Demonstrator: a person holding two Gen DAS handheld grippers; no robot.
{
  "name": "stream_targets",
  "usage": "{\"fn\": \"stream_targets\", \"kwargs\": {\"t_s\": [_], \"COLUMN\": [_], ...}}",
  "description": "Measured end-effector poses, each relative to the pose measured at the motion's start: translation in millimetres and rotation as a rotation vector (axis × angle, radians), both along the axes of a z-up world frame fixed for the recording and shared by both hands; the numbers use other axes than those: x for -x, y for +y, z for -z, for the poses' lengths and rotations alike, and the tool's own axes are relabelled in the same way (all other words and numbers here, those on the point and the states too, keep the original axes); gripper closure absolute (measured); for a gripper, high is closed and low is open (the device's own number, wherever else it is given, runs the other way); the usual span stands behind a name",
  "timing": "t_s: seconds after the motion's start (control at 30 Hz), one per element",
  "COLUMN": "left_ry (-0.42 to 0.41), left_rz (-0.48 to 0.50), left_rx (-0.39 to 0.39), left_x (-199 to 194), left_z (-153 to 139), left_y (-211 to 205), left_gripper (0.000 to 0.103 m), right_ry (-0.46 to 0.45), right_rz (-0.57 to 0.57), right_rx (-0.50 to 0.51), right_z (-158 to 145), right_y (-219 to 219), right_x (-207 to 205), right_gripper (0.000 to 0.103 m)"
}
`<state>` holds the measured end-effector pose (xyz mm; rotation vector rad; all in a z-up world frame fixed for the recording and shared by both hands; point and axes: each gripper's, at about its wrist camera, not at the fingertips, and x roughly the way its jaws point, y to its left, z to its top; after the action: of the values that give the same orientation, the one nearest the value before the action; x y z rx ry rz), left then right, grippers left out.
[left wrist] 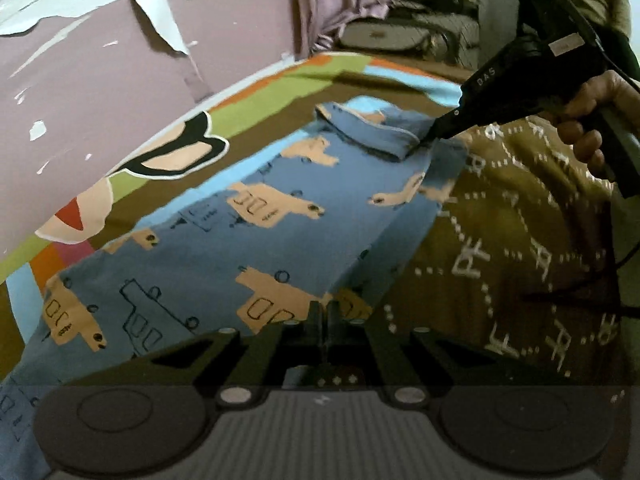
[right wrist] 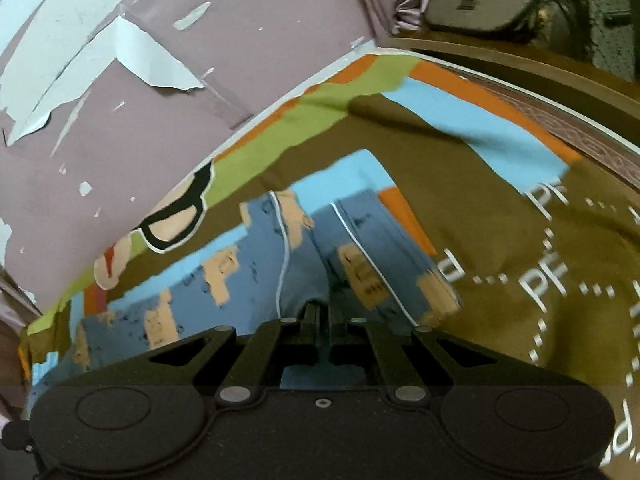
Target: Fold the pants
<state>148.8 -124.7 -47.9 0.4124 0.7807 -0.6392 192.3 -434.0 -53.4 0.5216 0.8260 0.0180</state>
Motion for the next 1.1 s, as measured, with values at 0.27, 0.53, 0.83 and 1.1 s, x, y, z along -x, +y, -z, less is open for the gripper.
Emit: {"fn": "stream_targets", "kwargs": {"t_s": [0.27, 0.53, 0.83, 1.1], "left_ry": [-0.014, -0.009, -0.001, 0.008], "left_rz": [0.041, 0.033, 0.021, 0.010], "left_rx": [-0.030, -0.036, -0.033, -0.031], "left_x": [6.3, 4.7, 3.9, 2.2], "left_z": [2.3, 6.9, 8.2, 8.9], "left_y": [-2.2, -3.9, -3.1, -3.1], "left_gripper": [0.102, 0.102, 0.103, 0.103], "right_ry": [-0.030, -0.106, -0.226, -0.253], "right_rz": [0.022, -0.255, -0.486, -0.553], "right_rx": [0.069, 0.509, 0.862, 0.964], "right_z": [7.9, 4.2, 21.9, 34.2], "right_y": [3.4, 63.8, 119.9, 134.8], "right_x": [13.4, 13.4, 8.2, 8.3], "right_gripper": [0.103, 0.071, 0.070, 0.069]}}
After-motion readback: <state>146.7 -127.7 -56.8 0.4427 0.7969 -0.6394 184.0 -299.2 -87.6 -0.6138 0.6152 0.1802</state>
